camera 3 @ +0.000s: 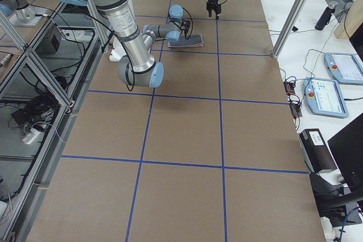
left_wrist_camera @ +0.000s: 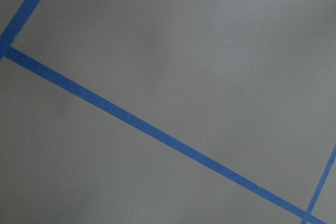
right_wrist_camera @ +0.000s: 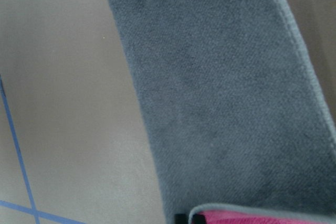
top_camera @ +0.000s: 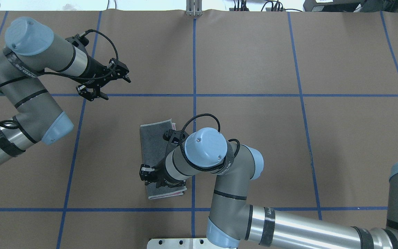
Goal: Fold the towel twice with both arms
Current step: 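Release the towel and raise the right gripper away, then move the left gripper to the folded towel's end nearest the robot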
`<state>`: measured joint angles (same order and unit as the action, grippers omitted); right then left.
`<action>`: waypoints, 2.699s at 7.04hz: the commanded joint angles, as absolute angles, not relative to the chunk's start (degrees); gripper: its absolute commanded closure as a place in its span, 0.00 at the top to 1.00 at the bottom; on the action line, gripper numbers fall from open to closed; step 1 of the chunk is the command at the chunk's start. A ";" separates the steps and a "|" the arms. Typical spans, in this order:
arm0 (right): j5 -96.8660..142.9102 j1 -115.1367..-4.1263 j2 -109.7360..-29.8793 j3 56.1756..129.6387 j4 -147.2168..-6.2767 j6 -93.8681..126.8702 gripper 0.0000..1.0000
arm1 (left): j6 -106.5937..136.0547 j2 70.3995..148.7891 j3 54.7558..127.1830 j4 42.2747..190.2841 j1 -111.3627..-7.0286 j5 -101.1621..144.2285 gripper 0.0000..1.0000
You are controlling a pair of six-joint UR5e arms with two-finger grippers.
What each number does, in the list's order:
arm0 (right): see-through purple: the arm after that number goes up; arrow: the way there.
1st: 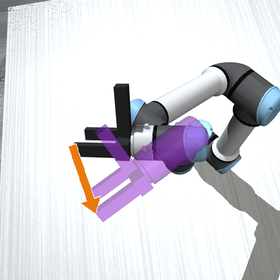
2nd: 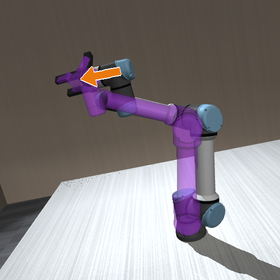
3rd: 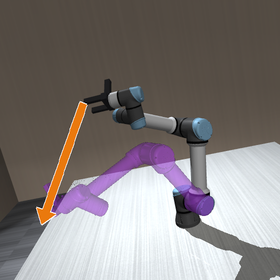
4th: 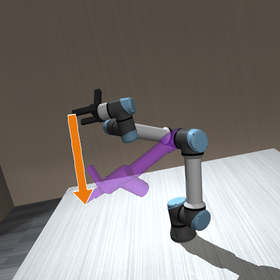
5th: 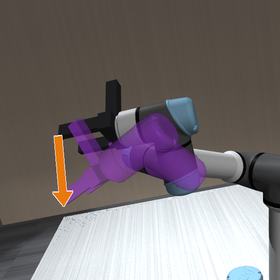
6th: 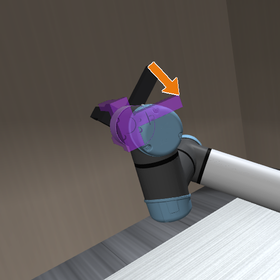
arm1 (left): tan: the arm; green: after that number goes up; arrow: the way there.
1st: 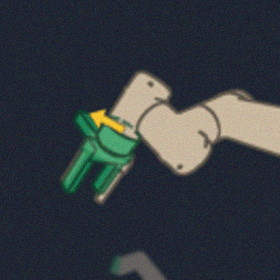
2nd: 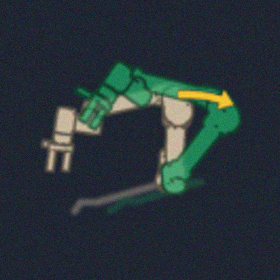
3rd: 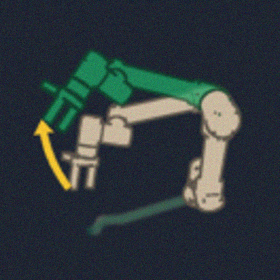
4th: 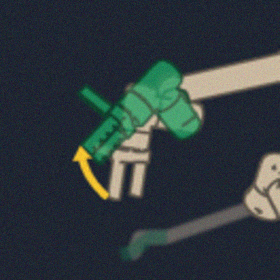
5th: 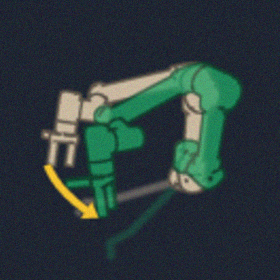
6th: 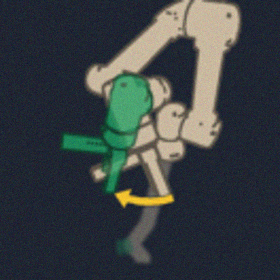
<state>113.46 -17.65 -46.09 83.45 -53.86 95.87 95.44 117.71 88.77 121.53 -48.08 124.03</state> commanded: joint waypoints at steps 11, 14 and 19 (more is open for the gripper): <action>131.49 -45.97 -61.52 89.22 -54.23 77.18 1.00 | 116.78 103.19 110.74 121.03 -23.08 102.79 1.00; 131.31 -45.88 -61.44 89.03 -54.05 77.17 1.00 | 119.79 103.27 110.22 120.94 -13.89 95.63 1.00; 131.22 -45.79 -61.35 89.03 -53.96 77.26 1.00 | 119.79 105.37 107.06 120.94 -11.87 95.54 0.82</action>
